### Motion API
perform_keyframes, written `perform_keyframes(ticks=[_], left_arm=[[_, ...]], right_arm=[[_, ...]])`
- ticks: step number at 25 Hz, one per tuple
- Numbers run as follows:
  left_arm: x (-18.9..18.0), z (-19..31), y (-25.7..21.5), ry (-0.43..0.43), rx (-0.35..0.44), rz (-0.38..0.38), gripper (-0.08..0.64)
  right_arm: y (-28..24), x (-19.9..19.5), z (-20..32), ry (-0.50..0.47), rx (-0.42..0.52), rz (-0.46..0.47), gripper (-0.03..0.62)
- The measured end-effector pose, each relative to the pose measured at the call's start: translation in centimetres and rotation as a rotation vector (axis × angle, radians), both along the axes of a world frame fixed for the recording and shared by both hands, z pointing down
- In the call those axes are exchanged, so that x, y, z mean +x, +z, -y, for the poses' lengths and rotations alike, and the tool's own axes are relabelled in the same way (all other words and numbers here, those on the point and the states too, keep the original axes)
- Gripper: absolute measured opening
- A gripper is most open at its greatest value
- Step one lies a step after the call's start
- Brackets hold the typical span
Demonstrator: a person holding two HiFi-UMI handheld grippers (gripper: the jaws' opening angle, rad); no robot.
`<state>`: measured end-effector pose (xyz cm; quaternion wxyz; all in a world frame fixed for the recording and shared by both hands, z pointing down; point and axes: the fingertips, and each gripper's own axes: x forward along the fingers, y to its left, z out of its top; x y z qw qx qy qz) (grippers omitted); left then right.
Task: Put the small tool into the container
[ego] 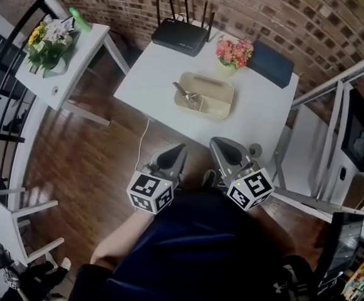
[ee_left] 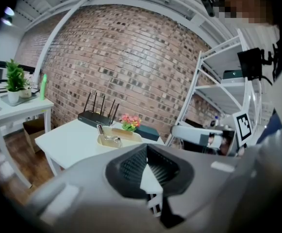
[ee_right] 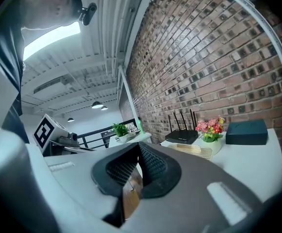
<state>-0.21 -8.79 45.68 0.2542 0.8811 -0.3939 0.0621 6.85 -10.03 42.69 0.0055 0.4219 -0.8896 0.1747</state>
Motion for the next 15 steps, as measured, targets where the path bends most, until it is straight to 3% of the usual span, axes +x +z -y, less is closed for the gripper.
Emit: perform_keyframes(ticks=[15], left_arm=[[-1.00, 0.79, 0.71, -0.015, -0.024, -0.004, 0.003]], right_arm=[[-0.21, -1.10, 0.63, -0.018, 0.050, -0.066, 0.011]])
